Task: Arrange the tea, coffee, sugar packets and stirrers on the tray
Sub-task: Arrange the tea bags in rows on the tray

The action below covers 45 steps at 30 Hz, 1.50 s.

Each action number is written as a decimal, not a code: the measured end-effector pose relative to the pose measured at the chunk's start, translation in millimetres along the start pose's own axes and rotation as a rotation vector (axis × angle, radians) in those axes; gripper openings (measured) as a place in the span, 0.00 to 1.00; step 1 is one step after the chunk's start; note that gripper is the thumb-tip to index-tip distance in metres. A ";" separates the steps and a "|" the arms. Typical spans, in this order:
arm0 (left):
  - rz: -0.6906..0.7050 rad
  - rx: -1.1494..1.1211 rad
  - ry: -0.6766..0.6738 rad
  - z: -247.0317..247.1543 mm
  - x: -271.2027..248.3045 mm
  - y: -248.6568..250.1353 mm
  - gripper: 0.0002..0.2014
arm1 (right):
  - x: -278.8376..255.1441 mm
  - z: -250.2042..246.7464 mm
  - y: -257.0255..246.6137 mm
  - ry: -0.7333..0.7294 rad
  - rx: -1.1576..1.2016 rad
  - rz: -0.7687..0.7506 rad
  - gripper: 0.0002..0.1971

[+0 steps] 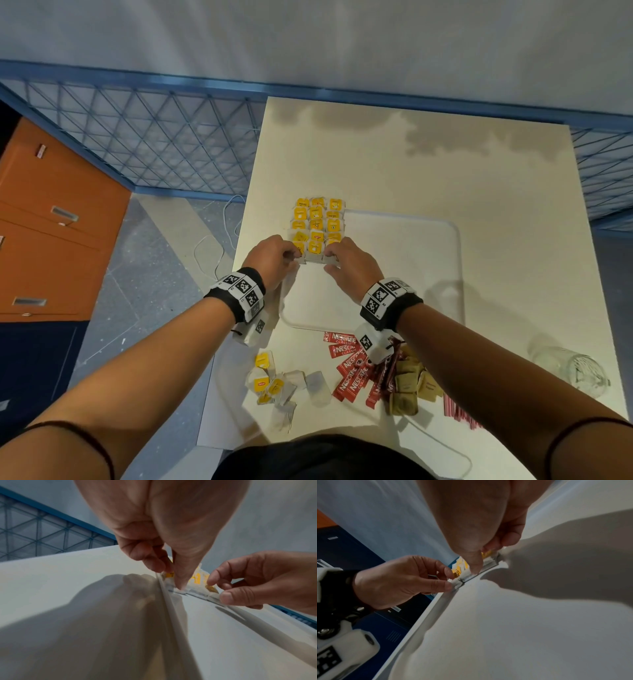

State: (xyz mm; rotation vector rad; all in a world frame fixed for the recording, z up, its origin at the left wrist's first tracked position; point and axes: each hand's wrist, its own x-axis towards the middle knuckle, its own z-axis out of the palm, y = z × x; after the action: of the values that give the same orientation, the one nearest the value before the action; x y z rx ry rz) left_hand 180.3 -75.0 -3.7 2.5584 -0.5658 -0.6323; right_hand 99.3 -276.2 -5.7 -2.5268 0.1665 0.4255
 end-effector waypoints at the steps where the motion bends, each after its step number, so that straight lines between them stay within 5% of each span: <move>1: 0.003 -0.005 -0.002 -2.6 -3.3 1.4 0.09 | -4.7 -1.1 -0.6 -0.002 0.015 -0.006 0.13; 14: 0.153 -0.013 -0.269 -7.9 -119.0 -3.2 0.13 | -95.2 -5.6 -22.1 -0.149 0.008 -0.192 0.17; 22: 0.221 0.114 -0.447 34.2 -178.4 -15.2 0.38 | -143.3 29.2 -31.8 -0.294 -0.138 -0.252 0.22; 30: 0.306 0.346 -0.379 70.6 -209.6 -16.0 0.47 | -171.5 63.2 -32.8 -0.326 -0.372 -0.297 0.25; 39: 0.234 0.267 -0.279 84.6 -204.0 -11.2 0.26 | -174.3 78.9 -32.3 -0.285 -0.401 -0.291 0.14; 45: 0.144 0.097 -0.281 84.3 -185.9 -8.7 0.21 | -173.5 77.9 -30.4 -0.206 -0.323 -0.246 0.14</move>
State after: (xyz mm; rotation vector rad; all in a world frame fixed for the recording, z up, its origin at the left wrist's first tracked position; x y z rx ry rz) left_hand -11.4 -5.2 -13.4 2.5041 -0.8862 -0.9406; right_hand -78.4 -202.9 6.7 -2.7467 -0.3127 0.6511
